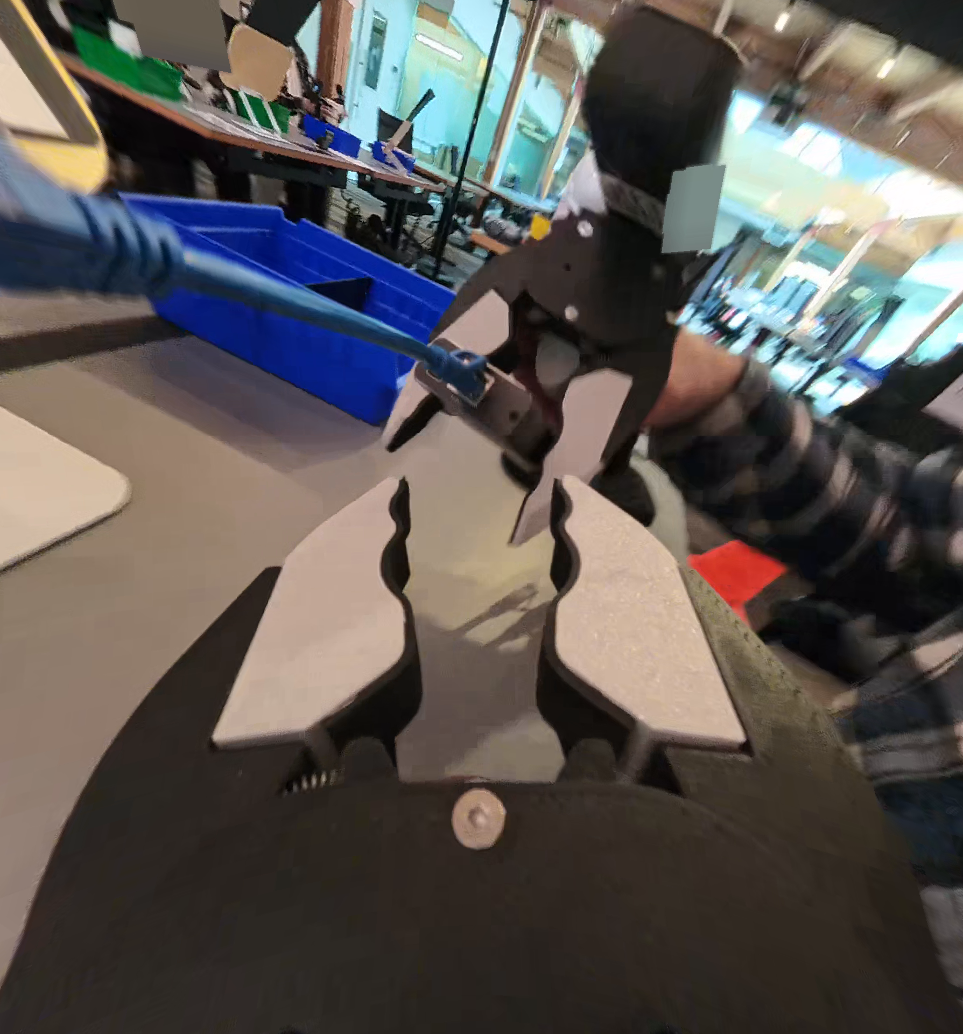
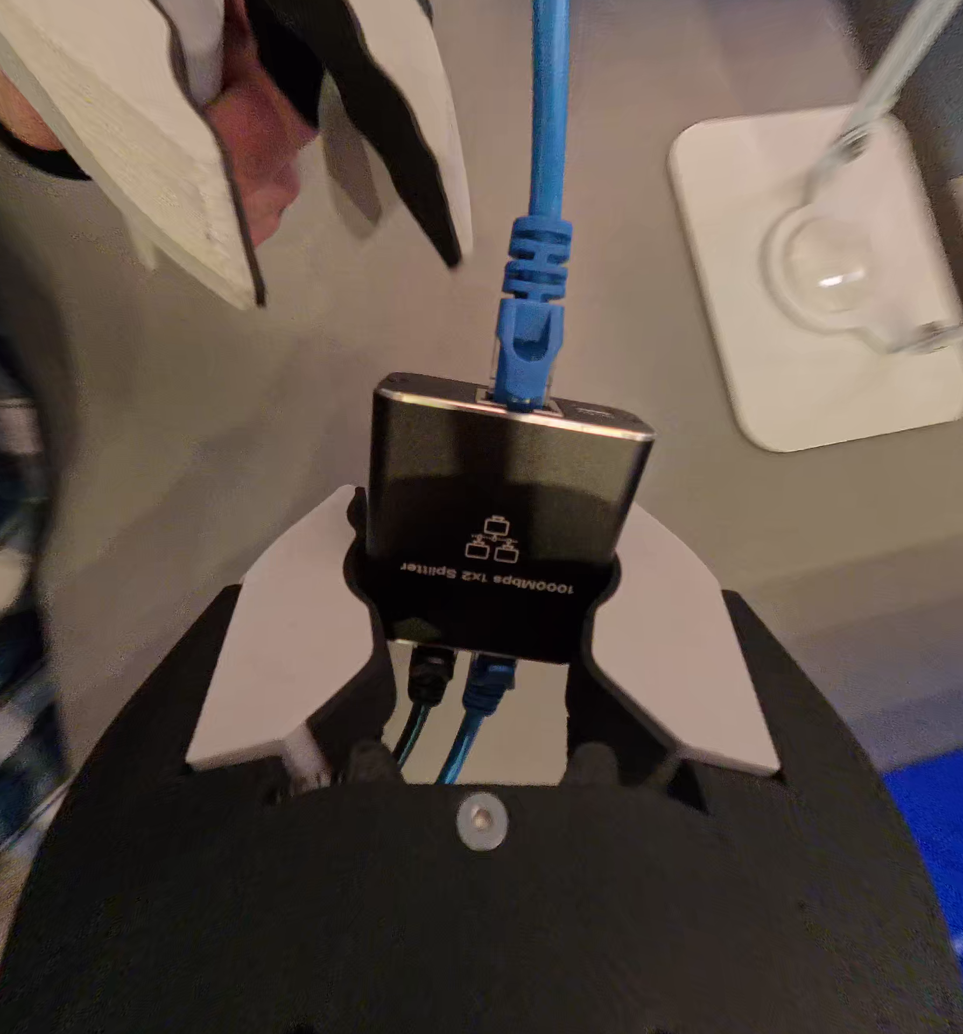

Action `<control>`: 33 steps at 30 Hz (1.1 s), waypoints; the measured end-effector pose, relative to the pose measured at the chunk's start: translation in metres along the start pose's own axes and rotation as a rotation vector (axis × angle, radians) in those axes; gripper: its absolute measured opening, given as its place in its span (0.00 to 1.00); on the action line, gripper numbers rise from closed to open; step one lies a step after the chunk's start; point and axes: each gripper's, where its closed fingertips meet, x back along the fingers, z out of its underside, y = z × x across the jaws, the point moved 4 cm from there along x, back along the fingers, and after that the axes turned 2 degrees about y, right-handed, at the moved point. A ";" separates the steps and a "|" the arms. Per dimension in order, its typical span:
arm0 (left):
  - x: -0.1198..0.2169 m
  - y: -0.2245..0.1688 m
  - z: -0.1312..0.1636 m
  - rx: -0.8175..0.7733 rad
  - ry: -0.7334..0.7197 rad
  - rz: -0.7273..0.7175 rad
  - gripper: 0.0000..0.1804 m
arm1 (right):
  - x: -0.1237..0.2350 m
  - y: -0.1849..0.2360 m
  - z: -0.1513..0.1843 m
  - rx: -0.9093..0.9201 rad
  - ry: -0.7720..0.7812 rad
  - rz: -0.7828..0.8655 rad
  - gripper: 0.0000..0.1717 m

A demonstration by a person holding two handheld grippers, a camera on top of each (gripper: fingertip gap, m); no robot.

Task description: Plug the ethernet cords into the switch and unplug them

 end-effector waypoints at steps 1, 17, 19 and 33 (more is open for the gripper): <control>0.006 -0.001 0.002 -0.059 -0.006 -0.025 0.27 | 0.002 0.000 0.004 -0.016 0.007 -0.070 0.45; -0.030 -0.002 -0.010 -1.093 0.366 -0.359 0.25 | 0.000 0.017 0.018 -0.149 0.223 -0.699 0.45; -0.035 0.005 0.001 -1.075 0.462 -0.354 0.20 | 0.001 0.017 0.016 -0.141 0.237 -0.698 0.45; -0.052 0.005 0.024 -1.107 0.554 -0.407 0.05 | -0.007 0.016 0.025 -0.139 0.312 -0.747 0.45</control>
